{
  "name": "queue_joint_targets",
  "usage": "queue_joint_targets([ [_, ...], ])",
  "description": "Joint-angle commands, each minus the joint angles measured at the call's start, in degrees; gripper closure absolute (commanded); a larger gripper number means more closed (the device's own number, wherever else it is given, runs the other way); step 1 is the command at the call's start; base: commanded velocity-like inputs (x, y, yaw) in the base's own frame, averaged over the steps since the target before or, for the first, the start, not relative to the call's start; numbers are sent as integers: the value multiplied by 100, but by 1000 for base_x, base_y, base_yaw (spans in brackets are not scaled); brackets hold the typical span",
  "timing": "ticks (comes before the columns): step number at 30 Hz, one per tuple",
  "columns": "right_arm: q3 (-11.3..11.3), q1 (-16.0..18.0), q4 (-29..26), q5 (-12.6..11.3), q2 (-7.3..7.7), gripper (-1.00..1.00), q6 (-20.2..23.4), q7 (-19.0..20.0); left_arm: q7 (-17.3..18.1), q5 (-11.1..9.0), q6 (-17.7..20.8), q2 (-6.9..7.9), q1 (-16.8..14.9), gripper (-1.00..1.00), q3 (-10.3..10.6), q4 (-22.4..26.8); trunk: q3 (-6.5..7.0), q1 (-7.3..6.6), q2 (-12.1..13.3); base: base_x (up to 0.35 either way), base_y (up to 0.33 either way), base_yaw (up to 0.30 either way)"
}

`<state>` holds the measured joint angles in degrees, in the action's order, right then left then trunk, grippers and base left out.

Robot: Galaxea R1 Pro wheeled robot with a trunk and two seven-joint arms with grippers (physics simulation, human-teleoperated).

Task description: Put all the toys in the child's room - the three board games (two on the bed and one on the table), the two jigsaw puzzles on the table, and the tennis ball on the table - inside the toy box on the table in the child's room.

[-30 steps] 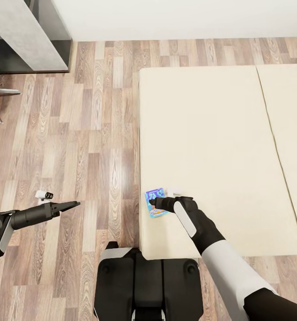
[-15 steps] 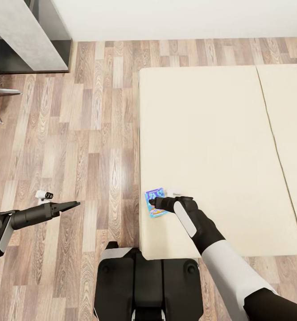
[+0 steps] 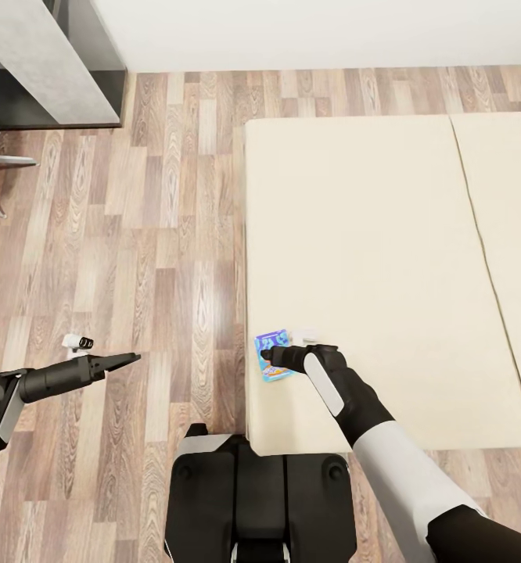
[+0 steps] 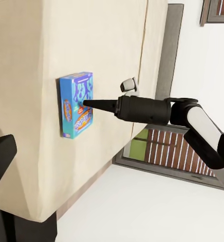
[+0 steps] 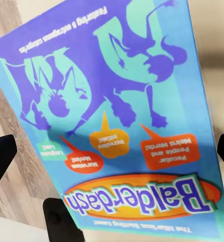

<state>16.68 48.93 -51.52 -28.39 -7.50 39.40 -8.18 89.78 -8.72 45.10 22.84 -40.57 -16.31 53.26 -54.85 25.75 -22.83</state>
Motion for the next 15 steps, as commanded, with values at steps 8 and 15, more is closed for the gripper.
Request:
queue_joint_targets([
  [8,4,2,-1,-61,9,-100,9,-52,22,2,61,1,2,-100,5,0,-6,3,-9,0,22,0],
  [15,2,2,1,-61,4,-100,14,-52,22,4,61,1,-1,-100,4,0,-6,3,-9,0,34,0],
])
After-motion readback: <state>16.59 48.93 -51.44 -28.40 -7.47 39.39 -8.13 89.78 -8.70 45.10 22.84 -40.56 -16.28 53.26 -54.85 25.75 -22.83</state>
